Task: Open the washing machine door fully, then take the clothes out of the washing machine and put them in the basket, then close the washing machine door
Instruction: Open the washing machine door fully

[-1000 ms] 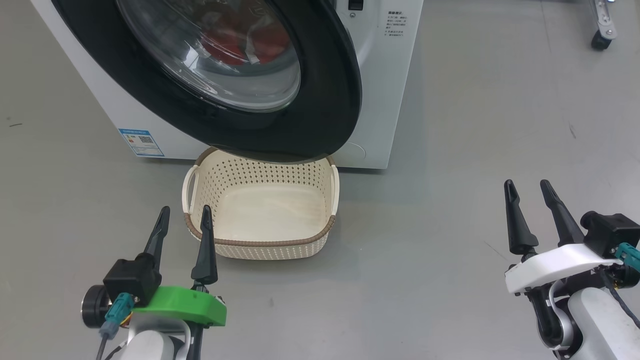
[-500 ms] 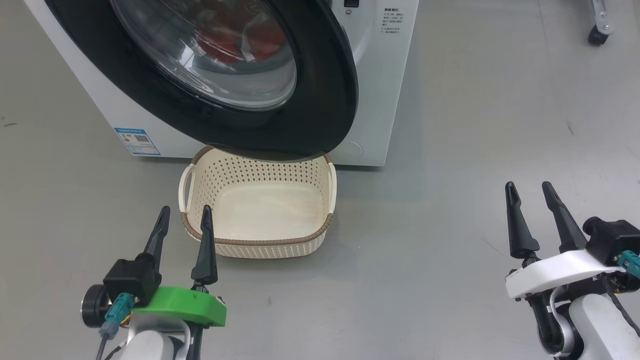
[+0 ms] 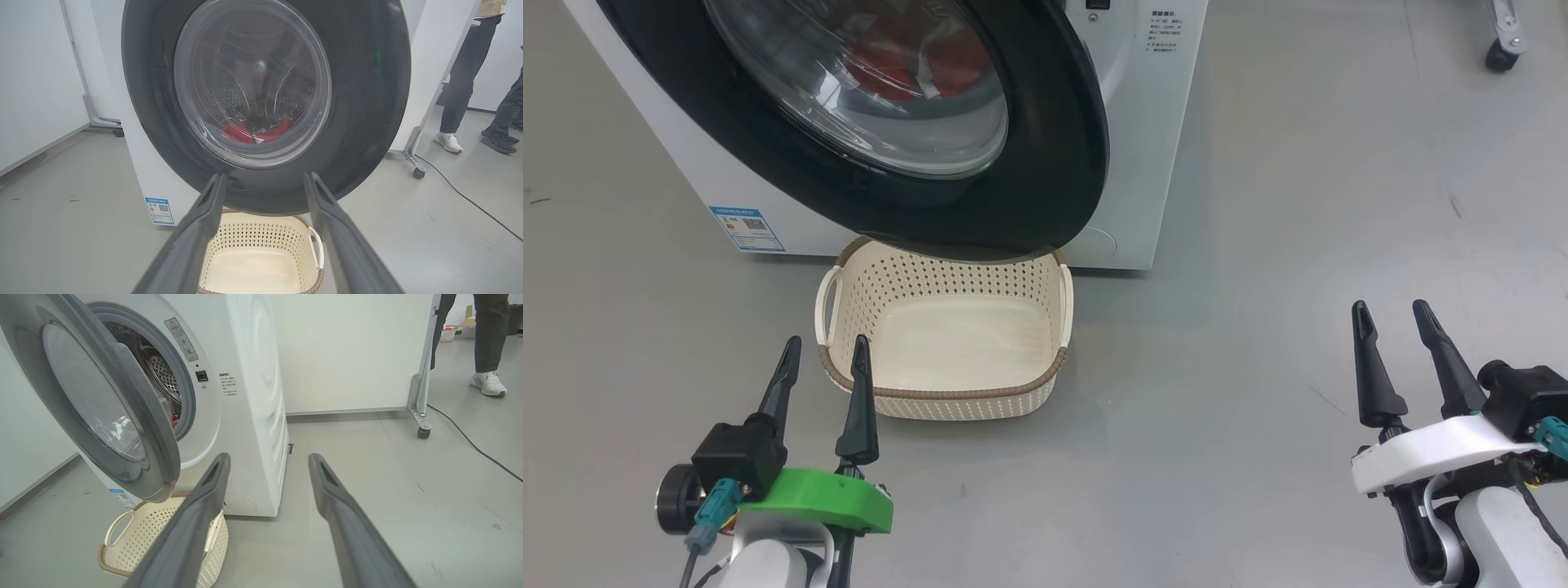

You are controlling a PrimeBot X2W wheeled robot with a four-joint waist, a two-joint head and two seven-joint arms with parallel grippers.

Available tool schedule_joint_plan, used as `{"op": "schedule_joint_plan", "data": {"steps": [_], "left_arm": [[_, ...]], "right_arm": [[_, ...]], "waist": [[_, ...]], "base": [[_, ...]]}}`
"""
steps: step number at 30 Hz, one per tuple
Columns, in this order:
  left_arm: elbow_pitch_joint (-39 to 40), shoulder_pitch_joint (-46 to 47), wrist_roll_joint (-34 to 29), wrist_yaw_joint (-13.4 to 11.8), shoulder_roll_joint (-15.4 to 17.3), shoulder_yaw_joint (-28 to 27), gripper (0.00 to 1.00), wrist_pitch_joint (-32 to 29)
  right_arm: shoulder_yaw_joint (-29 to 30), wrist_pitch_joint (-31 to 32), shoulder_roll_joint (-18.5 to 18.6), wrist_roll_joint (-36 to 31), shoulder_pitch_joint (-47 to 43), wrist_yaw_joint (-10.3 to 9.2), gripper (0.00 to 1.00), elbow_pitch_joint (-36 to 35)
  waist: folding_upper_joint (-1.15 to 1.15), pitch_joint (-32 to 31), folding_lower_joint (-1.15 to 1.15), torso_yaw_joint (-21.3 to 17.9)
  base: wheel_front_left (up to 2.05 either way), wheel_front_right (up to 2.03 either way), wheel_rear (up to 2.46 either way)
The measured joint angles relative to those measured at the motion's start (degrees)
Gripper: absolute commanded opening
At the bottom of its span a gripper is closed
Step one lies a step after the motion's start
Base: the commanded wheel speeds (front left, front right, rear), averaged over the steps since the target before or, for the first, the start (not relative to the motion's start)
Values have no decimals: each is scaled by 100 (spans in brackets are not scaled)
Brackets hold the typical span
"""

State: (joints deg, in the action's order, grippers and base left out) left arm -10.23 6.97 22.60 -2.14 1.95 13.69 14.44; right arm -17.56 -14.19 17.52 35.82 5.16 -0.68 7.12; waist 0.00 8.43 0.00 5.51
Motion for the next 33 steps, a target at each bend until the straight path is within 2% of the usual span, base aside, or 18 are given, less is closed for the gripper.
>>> {"op": "schedule_joint_plan", "data": {"steps": [23,33], "left_arm": [[10,1,0,19,0,92,100,0],[40,8,7,42,1,293,100,0]], "right_arm": [[58,-1,14,-152,-87,59,100,-42],[55,0,225,-281,7,126,100,-120]], "waist": [[0,114,0,53],[0,289,0,174]], "base": [[0,0,0],[0,0,0]]}}
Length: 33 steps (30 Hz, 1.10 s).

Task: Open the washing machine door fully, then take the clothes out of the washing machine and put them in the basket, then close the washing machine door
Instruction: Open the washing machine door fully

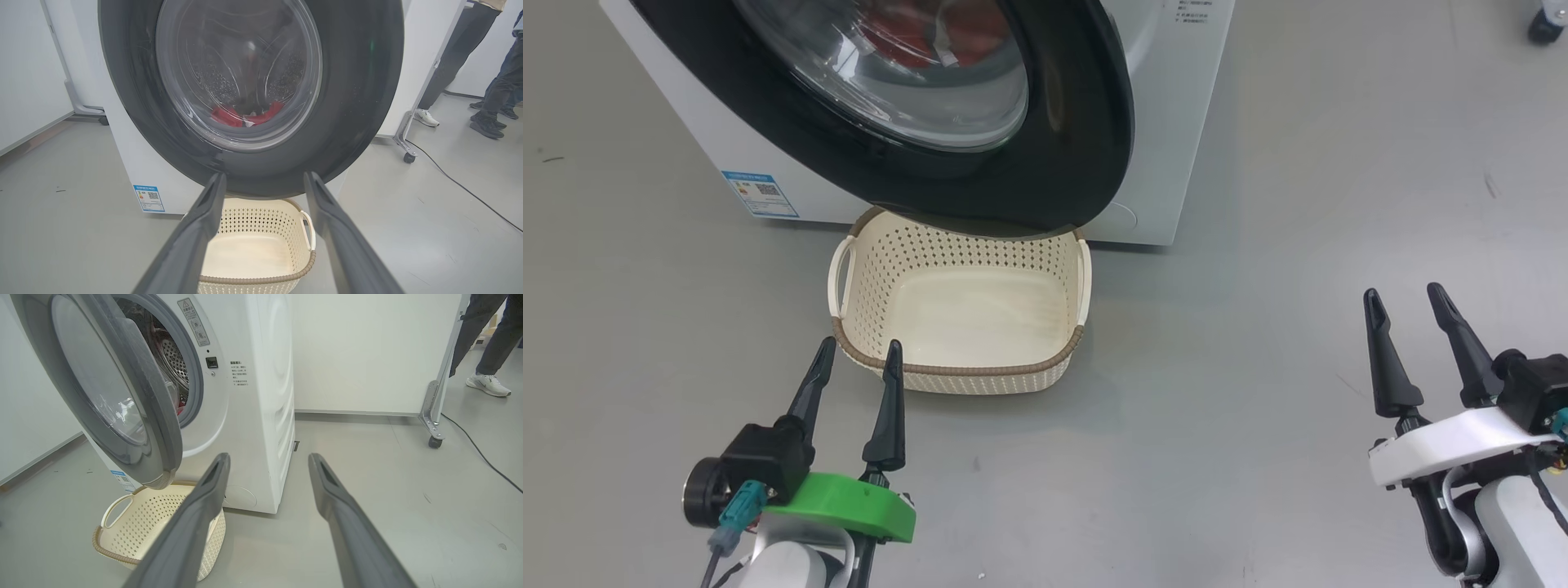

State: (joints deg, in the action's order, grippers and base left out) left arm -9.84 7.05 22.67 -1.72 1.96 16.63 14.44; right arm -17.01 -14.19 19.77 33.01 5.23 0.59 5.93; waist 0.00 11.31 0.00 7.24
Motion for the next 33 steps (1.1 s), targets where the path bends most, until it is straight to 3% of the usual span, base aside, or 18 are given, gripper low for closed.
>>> {"op": "schedule_joint_plan", "data": {"steps": [16,28,29,30,31,32,33], "left_arm": [[108,218,62,-1,0,199,100,0],[179,530,190,-8,-1,405,100,0],[186,550,219,-8,-1,426,100,0],[198,575,258,-8,-1,447,100,0],[207,602,283,-8,-1,474,100,0],[215,625,308,-9,-1,501,100,0],[220,647,314,-9,-2,528,100,0]], "right_arm": [[-51,475,318,-71,1283,348,100,-141],[68,1116,447,328,2426,453,100,57],[76,1174,441,389,2492,468,83,89],[108,1233,410,501,2553,486,47,123],[143,1291,366,641,2613,486,47,163],[159,1345,332,747,2670,488,0,200],[187,1388,296,848,2730,488,0,241]], "waist": [[0,508,0,277],[0,950,0,547],[0,982,0,573],[0,1015,0,602],[0,1045,0,630],[0,1076,0,659],[0,1106,0,689]], "base": [[0,0,0],[0,0,0],[0,0,0],[0,0,0],[0,0,0],[0,0,0],[0,0,0]]}}
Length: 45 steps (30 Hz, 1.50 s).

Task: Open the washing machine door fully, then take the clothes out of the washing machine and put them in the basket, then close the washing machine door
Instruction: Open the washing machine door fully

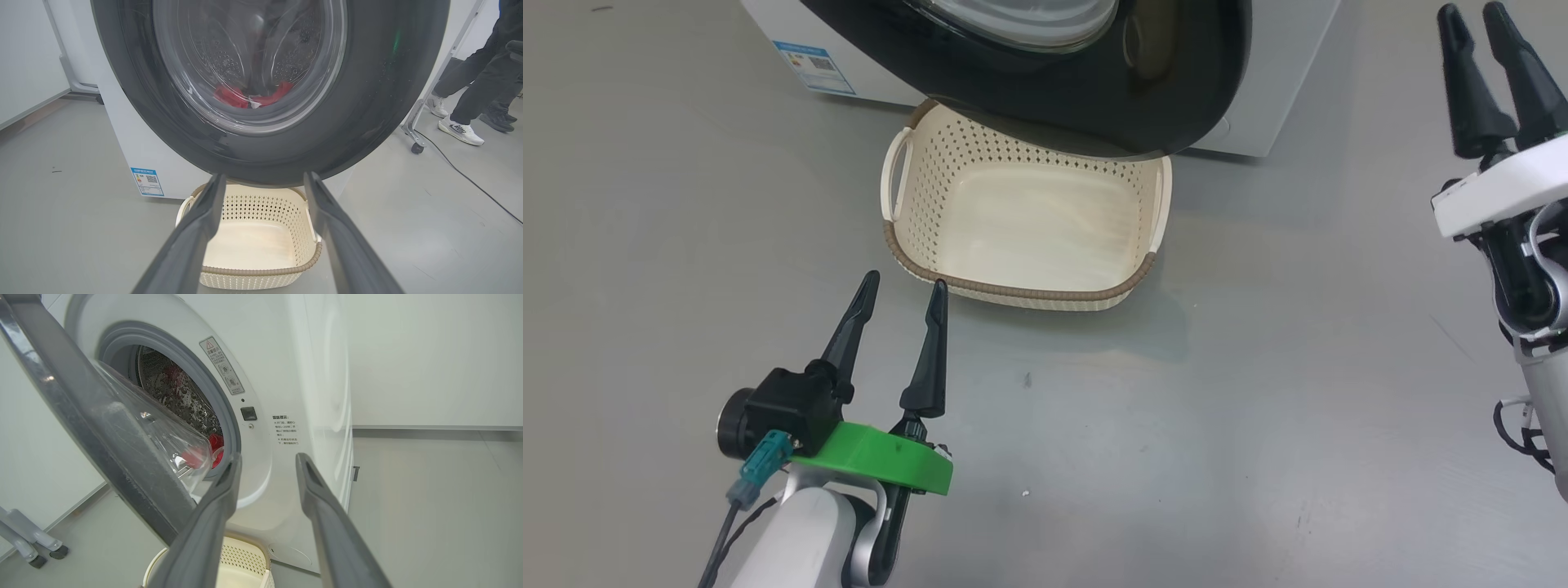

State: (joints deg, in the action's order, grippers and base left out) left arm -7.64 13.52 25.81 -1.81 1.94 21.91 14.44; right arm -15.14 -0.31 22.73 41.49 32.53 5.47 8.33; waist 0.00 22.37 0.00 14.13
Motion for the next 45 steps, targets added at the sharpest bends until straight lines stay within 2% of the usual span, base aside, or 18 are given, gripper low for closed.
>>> {"op": "schedule_joint_plan", "data": {"steps": [10,16,24,30,38,42,45], "left_arm": [[19,106,123,-69,-2,127,100,0],[25,191,153,-91,-7,275,100,0],[25,247,205,-145,-8,300,100,0],[24,248,266,-152,-8,328,100,0],[24,254,299,-200,-8,343,100,0],[14,254,298,-203,-8,347,100,0],[13,258,298,-219,-8,360,100,0]], "right_arm": [[600,599,-604,1525,604,-14,0,492],[1107,1131,-1065,2749,967,-276,0,827],[1292,1913,-1308,3655,1476,-619,0,1121],[1312,2425,-1335,3980,1654,-871,0,1281],[1416,2881,-1362,4386,1771,-977,0,1337],[1390,3223,-1430,4623,1777,-1120,0,1390],[1351,3370,-1416,4655,1778,-1128,0,1430]], "waist": [[0,263,0,284],[0,369,0,449],[0,431,0,617],[0,417,0,663],[0,392,0,690],[0,372,0,684],[0,355,0,675]], "base": [[0,0,0],[0,0,0],[0,0,0],[0,0,0],[0,0,0],[0,0,0],[0,0,0]]}}
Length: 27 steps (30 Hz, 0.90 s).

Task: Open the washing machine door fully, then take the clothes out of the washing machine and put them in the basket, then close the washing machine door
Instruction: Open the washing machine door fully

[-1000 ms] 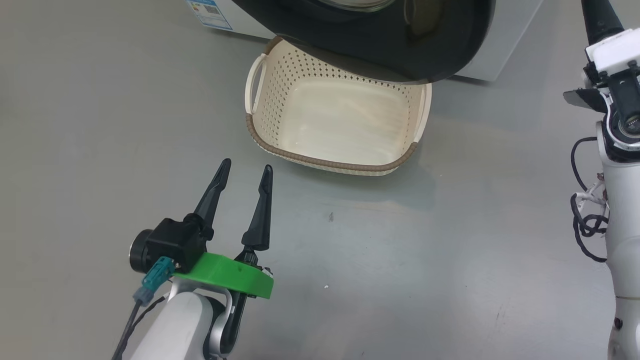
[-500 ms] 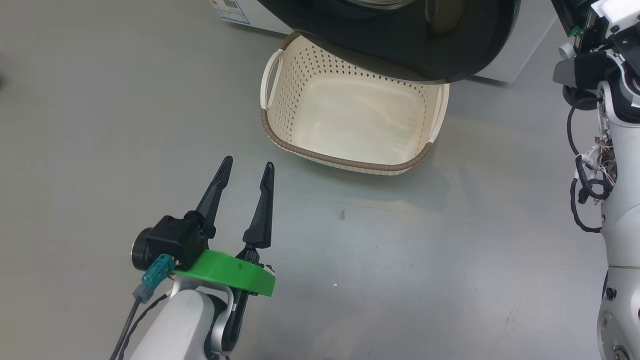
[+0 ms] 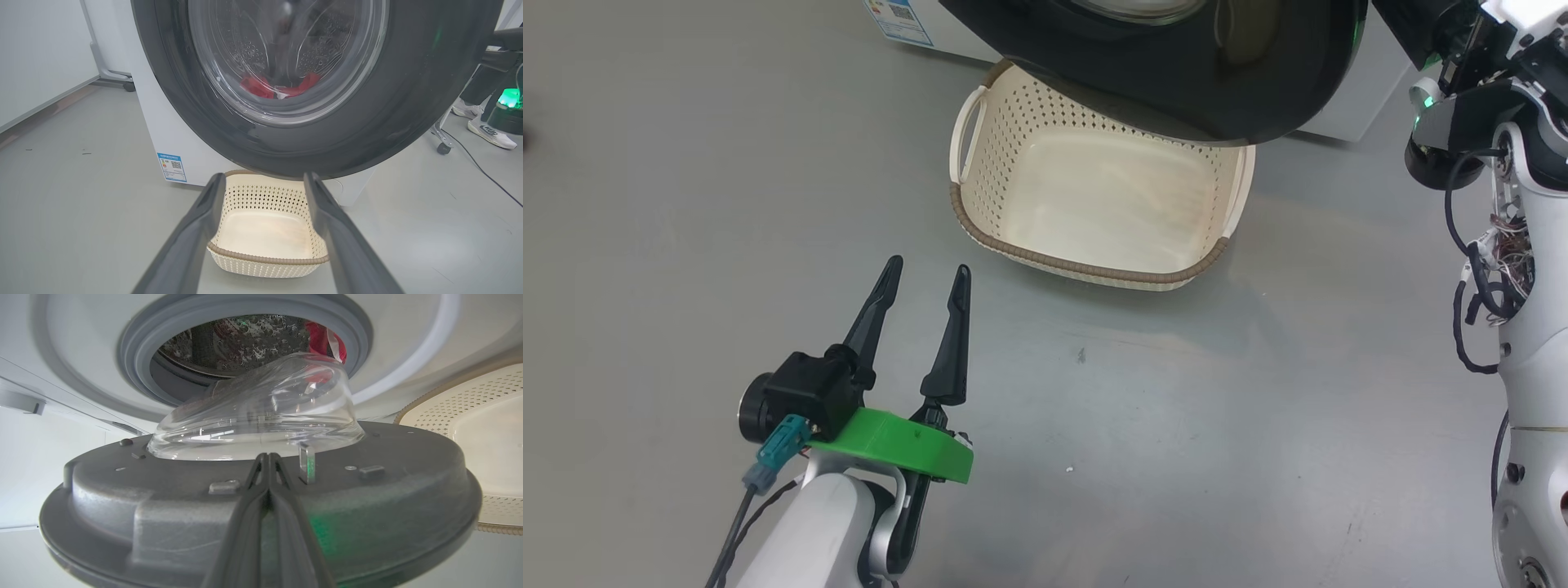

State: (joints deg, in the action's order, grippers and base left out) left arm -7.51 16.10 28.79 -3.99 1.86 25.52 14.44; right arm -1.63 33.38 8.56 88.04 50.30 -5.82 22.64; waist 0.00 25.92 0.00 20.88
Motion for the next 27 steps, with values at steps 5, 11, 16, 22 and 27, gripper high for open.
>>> {"op": "schedule_joint_plan", "data": {"steps": [5,11,16,22,27], "left_arm": [[-43,6,0,0,0,21,100,0],[-116,5,0,-1,0,23,100,0],[-160,3,-8,-1,0,21,100,0],[-253,-19,-22,-2,1,-3,100,0],[-283,-89,-115,-13,1,-32,100,0]], "right_arm": [[-25,241,10,104,-10,-46,0,89],[-67,520,13,246,-129,-85,0,191],[-123,783,-47,426,-367,-90,0,279],[-229,990,-179,580,-645,-97,0,381],[-296,1098,-277,693,-815,-102,0,415]], "waist": [[0,-61,0,-9],[0,-206,0,-7],[0,-367,0,-4],[0,-604,0,-7],[0,-794,0,-14]], "base": [[0,0,0],[0,0,0],[0,0,0],[0,0,0],[0,0,0]]}}
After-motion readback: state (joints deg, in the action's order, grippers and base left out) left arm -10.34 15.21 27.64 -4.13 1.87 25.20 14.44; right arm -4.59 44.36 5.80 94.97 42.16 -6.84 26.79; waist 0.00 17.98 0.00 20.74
